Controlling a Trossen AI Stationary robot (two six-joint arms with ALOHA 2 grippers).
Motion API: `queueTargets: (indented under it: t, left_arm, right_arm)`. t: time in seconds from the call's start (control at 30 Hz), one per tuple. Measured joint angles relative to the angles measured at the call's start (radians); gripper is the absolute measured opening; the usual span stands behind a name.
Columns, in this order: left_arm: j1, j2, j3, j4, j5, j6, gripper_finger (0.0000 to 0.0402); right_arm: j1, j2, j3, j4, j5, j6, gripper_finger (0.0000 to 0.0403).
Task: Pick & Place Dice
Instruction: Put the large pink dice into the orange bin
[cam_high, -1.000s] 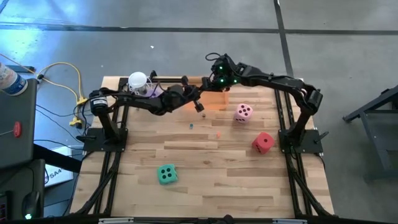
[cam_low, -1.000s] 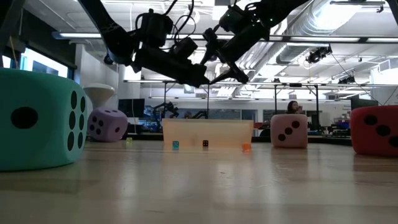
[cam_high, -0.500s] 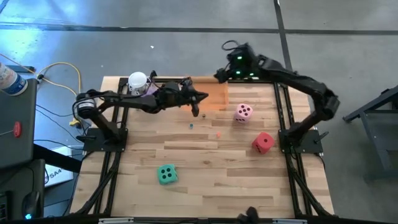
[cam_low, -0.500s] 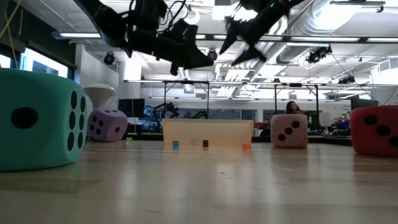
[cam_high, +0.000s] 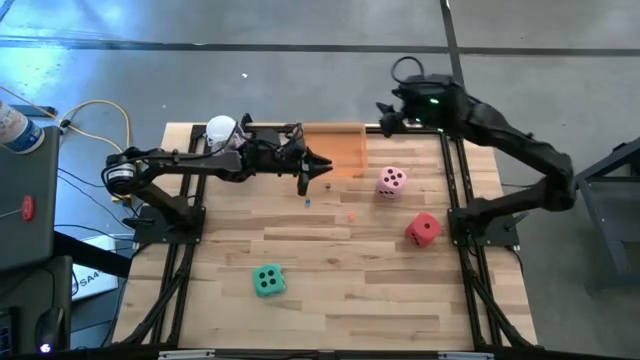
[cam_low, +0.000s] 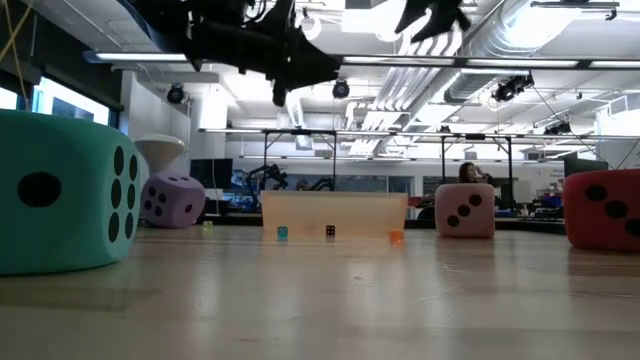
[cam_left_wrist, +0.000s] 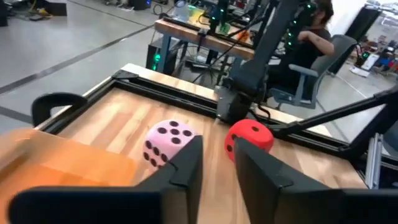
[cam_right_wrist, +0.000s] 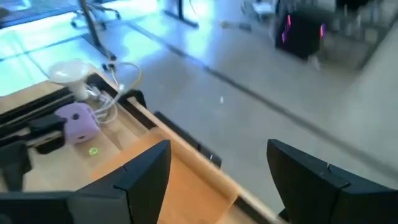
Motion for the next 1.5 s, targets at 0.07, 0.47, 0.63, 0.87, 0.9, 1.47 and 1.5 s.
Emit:
queueTargets:
  t: [0.07, 0.47, 0.63, 0.87, 0.9, 1.47, 1.5]
  left_arm:
    - [-0.021, 0.0, 0.0, -0.001, -0.031, 0.0, 0.0119]
    - [-0.146, 0.0, 0.0, -0.006, -0.065, -0.129, 0.0155]
    - [-0.196, 0.0, 0.0, -0.005, -0.065, -0.138, 0.0155]
    - [-0.252, 0.0, 0.0, -0.003, -0.065, -0.135, 0.0155]
    - [-0.257, 0.0, 0.0, -0.003, -0.065, -0.122, 0.0155]
    - [-0.288, 0.001, 0.0, 0.02, 0.035, -0.15, 0.0155]
    - [-0.285, 0.001, 0.0, 0.02, 0.062, -0.169, 0.0155]
  right_arm:
    - [0.023, -0.052, 0.0, -0.009, 0.002, -0.061, 0.0258]
    - [0.116, -0.311, 0.001, -0.492, -0.047, 0.081, 0.0258]
    - [0.116, -0.316, 0.001, -0.697, -0.076, 0.205, 0.0258]
    - [0.116, -0.301, 0.001, -0.695, -0.069, 0.245, 0.0258]
    - [0.116, -0.298, 0.001, -0.695, -0.069, 0.238, 0.0258]
    - [0.116, -0.177, 0.001, -0.678, -0.114, 0.225, 0.0384]
    - [0.116, -0.168, 0.001, -0.678, -0.115, 0.227, 0.0377]
